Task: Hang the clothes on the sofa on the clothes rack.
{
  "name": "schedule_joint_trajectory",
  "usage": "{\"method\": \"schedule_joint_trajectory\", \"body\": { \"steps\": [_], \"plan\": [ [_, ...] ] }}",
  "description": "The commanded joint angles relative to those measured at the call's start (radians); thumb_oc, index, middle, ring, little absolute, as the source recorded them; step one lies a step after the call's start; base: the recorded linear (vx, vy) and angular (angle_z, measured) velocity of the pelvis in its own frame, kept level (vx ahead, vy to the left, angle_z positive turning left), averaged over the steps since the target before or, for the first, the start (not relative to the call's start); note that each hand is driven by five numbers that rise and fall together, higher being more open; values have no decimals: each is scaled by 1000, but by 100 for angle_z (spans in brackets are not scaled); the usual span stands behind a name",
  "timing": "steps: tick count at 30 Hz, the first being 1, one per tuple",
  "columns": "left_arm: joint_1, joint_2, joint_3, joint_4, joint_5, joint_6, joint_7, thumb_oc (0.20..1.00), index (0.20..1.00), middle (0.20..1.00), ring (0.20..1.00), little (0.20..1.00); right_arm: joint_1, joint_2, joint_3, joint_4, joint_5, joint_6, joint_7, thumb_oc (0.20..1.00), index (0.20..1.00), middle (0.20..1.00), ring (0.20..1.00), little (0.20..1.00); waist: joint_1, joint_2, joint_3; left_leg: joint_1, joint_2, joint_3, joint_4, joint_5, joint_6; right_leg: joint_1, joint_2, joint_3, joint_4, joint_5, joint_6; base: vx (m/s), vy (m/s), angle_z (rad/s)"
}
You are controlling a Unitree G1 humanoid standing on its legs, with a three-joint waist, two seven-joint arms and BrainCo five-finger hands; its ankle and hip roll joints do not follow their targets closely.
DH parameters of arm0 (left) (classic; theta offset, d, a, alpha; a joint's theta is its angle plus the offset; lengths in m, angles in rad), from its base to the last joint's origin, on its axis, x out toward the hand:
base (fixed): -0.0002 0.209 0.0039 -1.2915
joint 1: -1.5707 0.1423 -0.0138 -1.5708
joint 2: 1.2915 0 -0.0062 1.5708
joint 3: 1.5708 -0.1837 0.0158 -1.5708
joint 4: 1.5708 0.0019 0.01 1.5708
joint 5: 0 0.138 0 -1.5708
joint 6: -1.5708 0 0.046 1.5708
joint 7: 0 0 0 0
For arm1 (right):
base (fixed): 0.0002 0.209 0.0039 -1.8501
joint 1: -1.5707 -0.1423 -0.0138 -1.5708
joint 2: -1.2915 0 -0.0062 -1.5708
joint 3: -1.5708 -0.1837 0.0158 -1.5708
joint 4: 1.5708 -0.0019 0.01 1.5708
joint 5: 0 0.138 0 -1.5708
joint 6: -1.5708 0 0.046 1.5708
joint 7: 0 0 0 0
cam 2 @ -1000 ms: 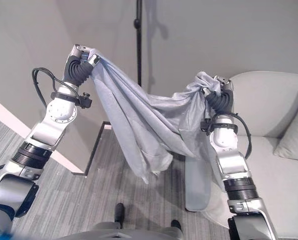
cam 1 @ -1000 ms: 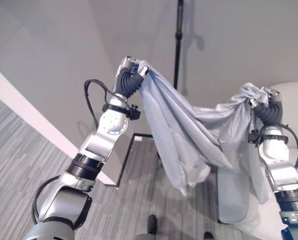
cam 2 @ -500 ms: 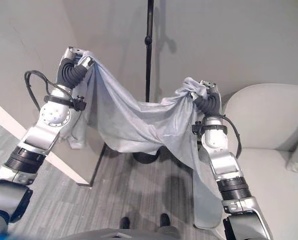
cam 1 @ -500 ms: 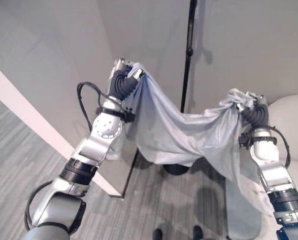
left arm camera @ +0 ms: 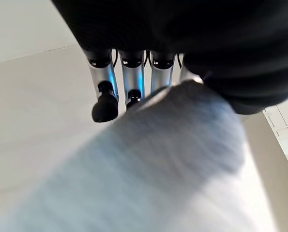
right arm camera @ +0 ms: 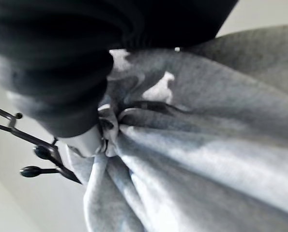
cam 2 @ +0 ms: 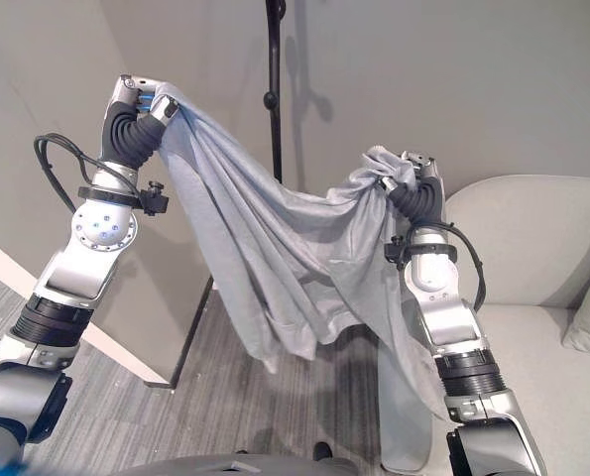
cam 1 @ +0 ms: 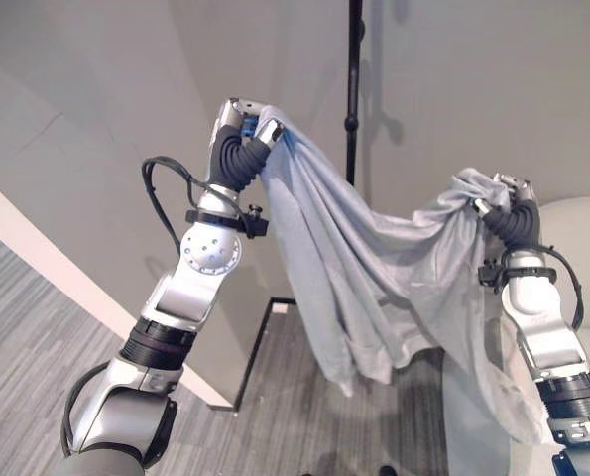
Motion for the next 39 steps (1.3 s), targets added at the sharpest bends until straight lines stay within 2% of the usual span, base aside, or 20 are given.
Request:
{"method": "schedule_joint_trajectory", "body": {
  "steps": [1,5,7,9,11,13,15,16,17,18,19,21,23,25,31,35,36,37,38,39],
  "plan": [
    [-76,17,8,35,14,-45,14,200,200,200,200,200,-85,-26,-1,-37,9,-70,-9,200,200,200,200,200,23,-34,-88,-7,6,31,11,-38,-8,-6,-70,-14,12,-19,103,-25,70,-2],
    [-89,28,4,25,2,-55,13,200,200,200,200,200,-104,-27,-3,-58,18,-77,-4,200,200,200,200,200,28,-40,-67,-39,-19,21,54,-53,11,-35,-99,-7,53,-7,118,-42,104,-4],
    [-97,27,-1,11,-8,-60,11,200,200,200,200,200,-119,-32,3,-69,17,-78,6,200,200,200,200,200,23,-33,-23,-43,-43,3,101,-91,41,-126,-108,33,251,16,130,-55,181,-1],
    [-99,21,-5,4,-5,-58,13,200,200,200,200,200,-138,-26,11,-74,15,-78,5,200,200,200,200,200,11,-30,23,-54,-54,-8,136,-102,59,-217,-100,72,390,105,115,-115,139,7],
    [-105,22,-5,2,-2,-56,13,200,200,200,200,200,-148,-20,12,-72,20,-82,0,200,200,200,200,200,11,-28,35,-77,-53,-12,160,-108,63,-252,-99,73,433,93,100,-41,38,15],
    [-107,24,-2,1,1,-56,8,200,200,200,200,200,-154,-10,8,-68,32,-87,-2,200,200,200,200,200,18,-26,30,-91,-52,-21,170,-120,63,-254,-116,49,400,58,88,115,-10,16],
    [-97,27,4,-5,4,-58,3,200,200,200,200,200,-176,-14,10,-65,32,-88,-3,200,200,200,200,200,19,-24,24,-75,-53,-29,150,-127,59,-271,-105,29,324,39,87,227,-43,10],
    [-103,33,0,-6,5,-59,7,200,200,200,200,200,-221,-24,22,-57,41,-94,-12,200,200,200,200,200,15,-31,28,-40,-58,-32,125,-140,51,-321,-86,-11,189,48,99,230,-56,-12],
    [-104,34,1,-6,5,-59,8,200,200,200,200,200,-224,-24,23,-54,42,-95,-12,200,200,200,200,200,13,-27,28,-36,-54,-35,120,-140,51,-312,-83,-17,174,53,99,352,-87,-15],
    [-102,28,7,-3,12,-63,10,200,200,200,200,200,-233,-23,20,-49,44,-99,-19,200,200,200,200,200,0,-33,38,12,-62,-39,110,-159,44,-339,-46,-48,67,75,121,276,-68,1],
    [-98,29,10,-7,13,-66,8,200,200,200,200,200,-223,-24,15,-55,44,-101,-17,200,200,200,200,200,0,-36,36,26,-60,-40,104,-166,39,-315,-39,-59,17,75,127,331,-115,11],
    [-88,31,16,-11,14,-72,4,200,200,200,200,200,-217,-27,12,-60,40,-103,-13,200,200,200,200,200,1,-46,30,46,-59,-41,86,-173,35,-300,-37,-58,12,79,131,210,-118,35],
    [-55,21,33,-26,8,-76,4,200,200,200,200,200,-173,-33,-9,-92,36,-104,5,200,200,200,200,200,-13,-64,-17,95,-17,-42,37,-172,6,-265,-45,-48,12,138,126,496,-320,79],
    [-33,1,33,-46,-6,-81,-10,200,200,200,200,200,-118,-60,-40,-115,26,-106,10,200,200,200,200,200,-37,-49,-52,124,46,-56,13,-168,-25,-231,-28,-69,22,111,104,505,-329,57],
    [-2,-7,40,-69,-12,-81,-29,200,200,200,200,200,-73,-71,-69,-134,28,-113,12,200,200,200,200,200,-51,-29,-81,137,89,-49,12,-159,-51,-204,-1,-82,19,75,81,182,-106,8],
    [26,-11,53,-77,-21,-76,-28,200,200,200,200,200,-57,-70,-74,-133,40,-120,13,200,200,200,200,200,-55,-10,-96,148,120,-53,14,-107,-74,-176,25,-75,19,44,59,198,-114,-4],
    [50,-11,67,-91,-21,-71,-28,200,200,200,200,200,-47,-69,-70,-136,47,-124,23,200,200,200,200,200,-57,2,-112,164,149,-62,19,-48,-95,-148,47,-72,20,16,41,230,-130,8],
    [53,-11,69,-93,-21,-72,-28,200,200,200,200,200,-47,-69,-67,-137,49,-125,26,200,200,200,200,200,-56,3,-115,166,154,-61,20,-44,-98,-144,49,-73,20,12,38,306,-183,3],
    [62,-8,76,-99,-26,-74,-33,200,200,200,200,200,-44,-69,-63,-136,57,-128,31,200,200,200,200,200,-54,8,-119,162,174,-62,60,-9,-109,-126,64,-80,25,-13,25,108,-74,2],
    [62,-8,76,-99,-26,-74,-33,200,200,200,200,200,-44,-69,-63,-136,57,-128,31,200,200,200,200,200,-54,8,-119,162,174,-62,60,-9,-109,-126,64,-80,25,-13,25,85,-80,1]
  ]
}}
